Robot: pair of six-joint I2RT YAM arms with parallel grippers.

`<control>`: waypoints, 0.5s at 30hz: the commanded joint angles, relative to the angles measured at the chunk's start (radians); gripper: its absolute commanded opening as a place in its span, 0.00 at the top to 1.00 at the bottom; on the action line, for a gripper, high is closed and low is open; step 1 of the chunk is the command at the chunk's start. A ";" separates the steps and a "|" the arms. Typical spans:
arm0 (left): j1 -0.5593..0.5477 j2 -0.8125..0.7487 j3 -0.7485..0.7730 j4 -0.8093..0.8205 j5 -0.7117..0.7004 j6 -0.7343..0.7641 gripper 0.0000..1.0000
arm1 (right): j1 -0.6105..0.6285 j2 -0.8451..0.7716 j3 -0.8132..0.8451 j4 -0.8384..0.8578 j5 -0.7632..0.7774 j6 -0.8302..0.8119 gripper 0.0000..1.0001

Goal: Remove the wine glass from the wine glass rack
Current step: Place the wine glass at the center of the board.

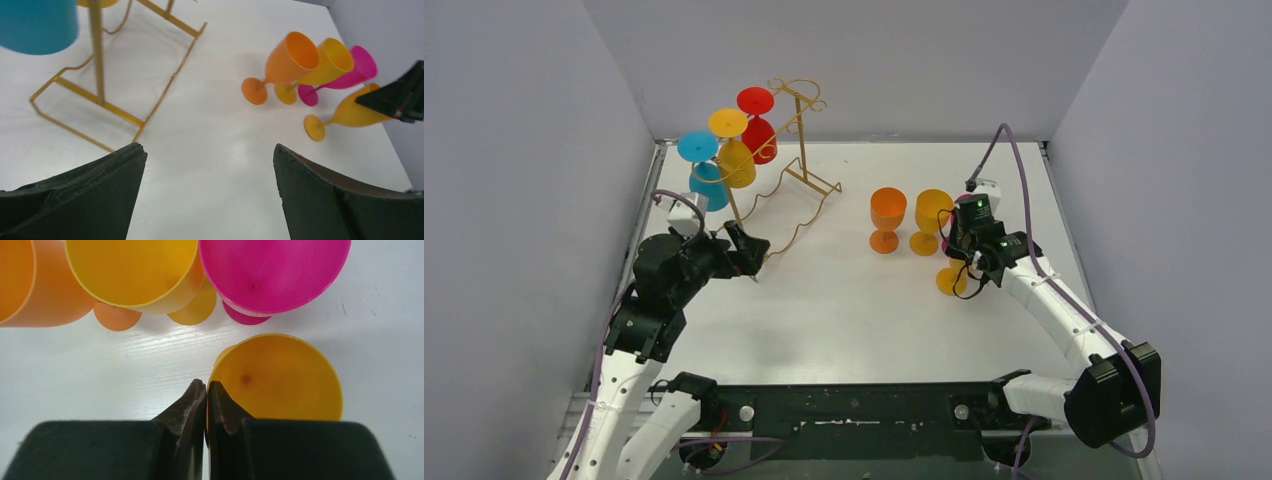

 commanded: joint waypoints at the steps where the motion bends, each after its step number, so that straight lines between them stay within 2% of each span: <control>1: 0.005 0.003 0.089 -0.118 -0.291 -0.015 0.03 | 0.000 0.020 0.040 0.031 0.006 -0.047 1.00; 7: 0.007 0.047 0.135 -0.213 -0.494 -0.009 0.03 | 0.002 0.057 0.075 0.031 0.013 -0.089 0.97; 11: 0.007 0.041 0.144 -0.211 -0.550 -0.007 0.03 | 0.002 0.068 0.084 0.036 0.001 -0.101 0.95; 15: 0.030 0.130 0.208 -0.289 -0.570 0.007 0.03 | 0.002 0.069 0.091 0.042 -0.025 -0.114 0.94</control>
